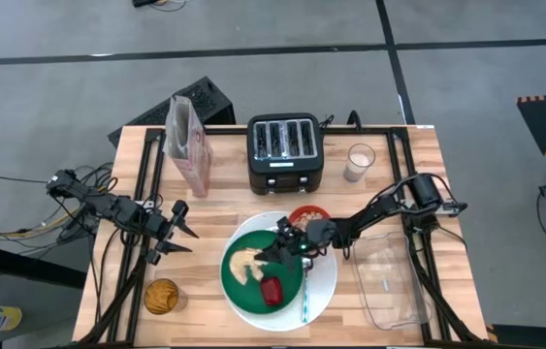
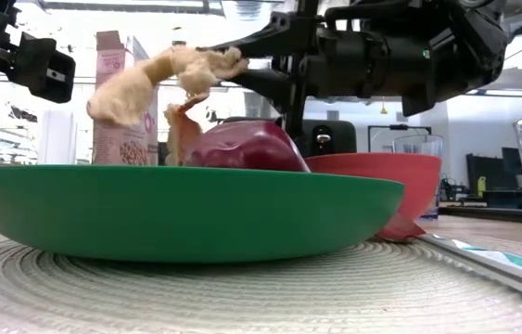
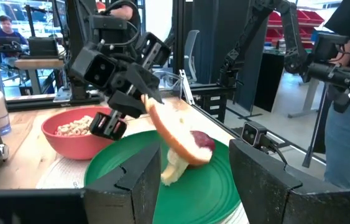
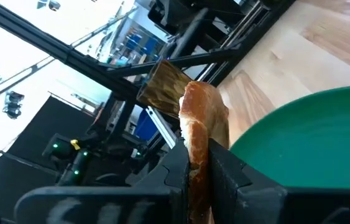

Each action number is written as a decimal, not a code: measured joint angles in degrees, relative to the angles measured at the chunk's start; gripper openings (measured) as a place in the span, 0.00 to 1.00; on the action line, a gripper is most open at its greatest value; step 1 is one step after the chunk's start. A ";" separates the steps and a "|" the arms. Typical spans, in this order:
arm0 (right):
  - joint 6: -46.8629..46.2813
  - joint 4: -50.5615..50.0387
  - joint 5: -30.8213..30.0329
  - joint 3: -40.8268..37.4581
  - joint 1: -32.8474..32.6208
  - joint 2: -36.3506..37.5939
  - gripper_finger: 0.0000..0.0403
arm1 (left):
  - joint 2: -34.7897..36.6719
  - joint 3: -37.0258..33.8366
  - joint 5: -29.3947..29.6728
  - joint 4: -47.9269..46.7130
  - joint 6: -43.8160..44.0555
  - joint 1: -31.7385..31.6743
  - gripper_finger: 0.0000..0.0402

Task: Arrange a breakfast setting
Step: Put the bread on the plate

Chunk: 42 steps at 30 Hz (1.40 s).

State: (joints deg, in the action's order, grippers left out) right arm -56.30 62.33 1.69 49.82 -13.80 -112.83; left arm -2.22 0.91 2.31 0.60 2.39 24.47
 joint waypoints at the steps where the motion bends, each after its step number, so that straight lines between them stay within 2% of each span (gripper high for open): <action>1: -0.44 -0.98 0.00 0.00 0.02 0.17 0.15 | 0.00 0.00 0.01 0.00 0.00 -0.01 0.44; 13: -1.11 -2.26 -0.07 0.00 0.70 0.32 0.15 | 0.00 0.00 0.00 0.00 0.00 -0.02 0.44; 24: -3.48 -7.30 -0.13 0.00 2.05 0.39 0.15 | 0.00 0.00 0.00 0.00 0.00 0.00 0.44; 35: -5.23 -5.67 -0.09 0.00 2.08 0.39 0.15 | 0.00 0.00 0.00 0.00 0.00 0.00 0.44; 39: -5.39 -5.71 -0.09 0.00 2.05 0.39 0.18 | 0.00 0.00 0.00 0.00 0.00 -0.01 0.44; 42: -5.49 -6.21 -0.13 0.00 2.09 0.39 0.25 | 0.00 0.00 0.00 0.00 0.00 0.00 0.44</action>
State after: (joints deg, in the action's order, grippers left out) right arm -61.79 56.11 1.57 49.82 -11.71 -112.44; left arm -2.22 0.91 2.31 0.60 2.39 24.47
